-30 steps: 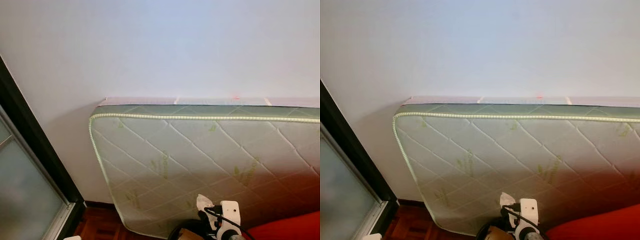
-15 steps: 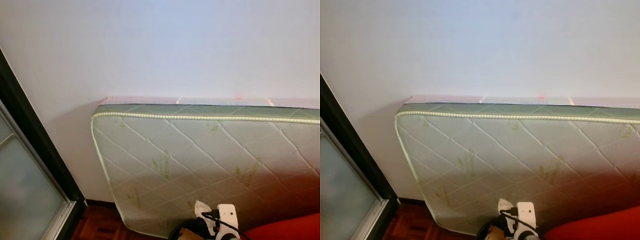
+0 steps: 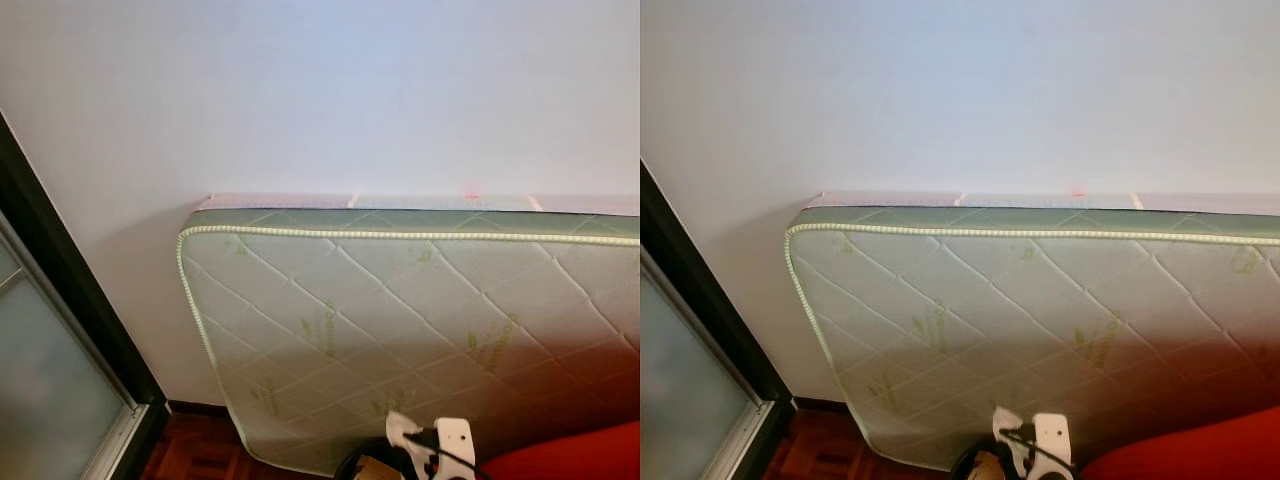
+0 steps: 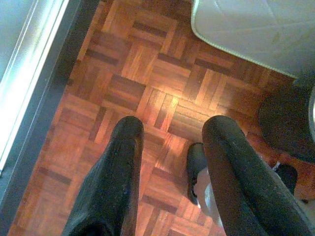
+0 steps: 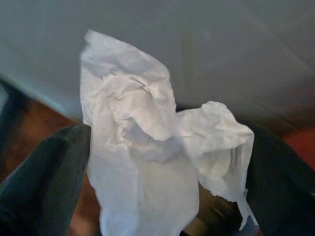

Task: Clean up the room

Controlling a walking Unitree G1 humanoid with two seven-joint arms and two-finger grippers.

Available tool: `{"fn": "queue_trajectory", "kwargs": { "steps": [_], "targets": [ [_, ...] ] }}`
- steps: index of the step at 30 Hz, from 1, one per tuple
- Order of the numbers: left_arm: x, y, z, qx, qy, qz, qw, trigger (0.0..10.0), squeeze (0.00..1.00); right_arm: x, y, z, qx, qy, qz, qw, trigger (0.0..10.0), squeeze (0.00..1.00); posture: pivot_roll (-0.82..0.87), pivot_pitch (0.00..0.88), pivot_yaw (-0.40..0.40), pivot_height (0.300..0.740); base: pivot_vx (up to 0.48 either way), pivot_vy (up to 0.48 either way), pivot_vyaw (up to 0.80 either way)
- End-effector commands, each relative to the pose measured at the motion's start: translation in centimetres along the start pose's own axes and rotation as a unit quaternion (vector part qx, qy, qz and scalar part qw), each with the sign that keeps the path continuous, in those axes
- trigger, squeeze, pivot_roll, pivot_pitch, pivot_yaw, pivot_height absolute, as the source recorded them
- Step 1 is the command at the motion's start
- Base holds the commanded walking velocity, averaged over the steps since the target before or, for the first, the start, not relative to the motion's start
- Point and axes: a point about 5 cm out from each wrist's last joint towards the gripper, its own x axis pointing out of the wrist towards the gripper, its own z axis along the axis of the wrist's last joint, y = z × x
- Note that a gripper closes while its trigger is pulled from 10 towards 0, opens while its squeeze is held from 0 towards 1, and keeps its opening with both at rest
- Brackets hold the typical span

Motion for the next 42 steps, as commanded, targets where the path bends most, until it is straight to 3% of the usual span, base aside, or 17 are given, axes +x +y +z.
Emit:
{"fn": "queue_trajectory", "kwargs": {
  "steps": [1,3,5,10,13,16,18,19,20,21,23,27,28,32,37,41,42],
  "targets": [
    [-0.3,1.0,-0.4,0.004,0.004,0.010,1.000,10.0,0.00,0.1,0.0,0.8,0.011,-0.025,-0.003,1.000,10.0,0.00,-0.01,0.000,0.032,0.717,0.000,0.000,0.00],
    [-0.3,1.2,-0.4,0.004,0.005,0.010,1.000,10.0,0.00,0.1,-0.3,0.3,-0.010,0.007,-0.014,1.000,10.0,0.00,-0.01,0.000,0.032,0.717,0.000,0.000,0.00],
    [-0.3,1.3,-0.5,0.006,0.005,0.011,1.000,10.0,0.00,-0.5,-1.2,-1.9,-0.092,0.108,-0.056,0.988,10.0,0.00,-0.02,0.000,0.034,0.717,0.000,0.000,0.00],
    [-0.2,1.1,-0.2,0.005,0.003,0.010,1.000,10.0,0.00,-0.5,-1.0,-1.8,-0.026,0.071,-0.042,0.996,10.0,0.00,-0.01,0.000,0.032,0.717,0.000,0.000,0.00],
    [-0.1,0.7,0.1,0.006,0.002,0.008,1.000,10.0,0.00,-0.4,-0.9,-0.7,-0.039,0.021,-0.026,0.999,10.0,0.00,-0.01,0.000,0.034,0.717,0.000,0.000,0.00],
    [0.1,-0.1,0.3,0.007,0.001,0.003,1.000,10.0,0.00,-0.4,-1.2,-0.7,-0.008,0.029,-0.048,0.998,10.0,0.00,-0.01,0.000,0.035,0.717,0.000,0.000,0.00],
    [0.3,-0.7,0.6,0.009,0.000,0.000,1.000,10.0,0.00,-1.0,-2.0,-3.2,-0.085,0.156,-0.084,0.981,10.0,0.00,-0.02,0.000,0.034,0.717,0.000,0.000,0.00],
    [0.3,-0.7,0.6,0.009,0.000,0.000,1.000,10.0,0.00,-1.0,-2.0,-3.2,-0.085,0.156,-0.084,0.981,10.0,0.00,-0.02,0.000,0.034,0.717,0.000,0.000,0.00],
    [0.4,-0.9,0.8,0.009,-0.002,-0.001,1.000,10.0,0.00,-0.7,-1.7,-2.3,-0.058,0.111,-0.072,0.990,10.0,0.00,-0.01,0.000,0.033,0.717,0.000,0.000,0.00],
    [0.5,-1.2,1.3,0.008,-0.006,-0.002,1.000,10.0,0.00,-0.3,-1.4,-0.2,-0.003,0.015,-0.058,0.998,10.0,0.00,0.00,0.000,0.032,0.717,0.000,0.000,0.00],
    [0.5,-1.2,1.5,0.007,-0.009,-0.002,1.000,10.0,0.00,-0.1,-1.5,0.7,0.015,-0.015,-0.059,0.998,10.0,0.00,-0.01,0.000,0.034,0.717,0.000,0.000,0.00],
    [0.5,-1.0,1.4,0.008,-0.011,-0.002,1.000,10.0,0.00,0.0,-1.4,0.4,-0.009,0.017,-0.056,0.998,10.0,0.00,-0.01,0.000,0.035,0.717,0.000,0.000,0.00],
    [0.5,-0.9,1.4,0.009,-0.011,-0.002,1.000,10.0,0.00,0.0,-1.2,0.3,-0.002,0.018,-0.045,0.999,10.0,0.99,-0.01,0.000,0.036,0.717,0.000,0.000,0.00],
    [0.1,0.3,0.6,0.006,-0.011,0.002,1.000,10.0,0.00,0.1,-0.7,0.8,0.031,-0.019,-0.025,0.999,10.0,1.00,-0.01,0.000,0.032,0.717,0.000,0.000,0.00],
    [-0.2,1.1,-0.1,0.005,-0.005,0.007,1.000,10.0,0.00,0.1,-0.7,0.8,0.027,-0.019,-0.029,0.999,10.0,1.00,-0.01,0.000,0.034,0.717,0.000,0.000,0.00],
    [-0.2,1.2,0.1,0.004,-0.002,0.009,1.000,10.0,0.00,0.2,-0.4,2.0,0.103,-0.073,-0.001,0.992,10.0,1.00,-0.01,0.000,0.032,0.717,0.000,0.000,0.00],
    [0.0,0.8,0.4,0.005,-0.003,0.007,1.000,10.0,0.00,0.3,-0.6,1.5,0.092,-0.040,-0.013,0.995,10.0,1.00,-0.01,0.000,0.032,0.717,0.000,0.000,0.00]
  ]
}}
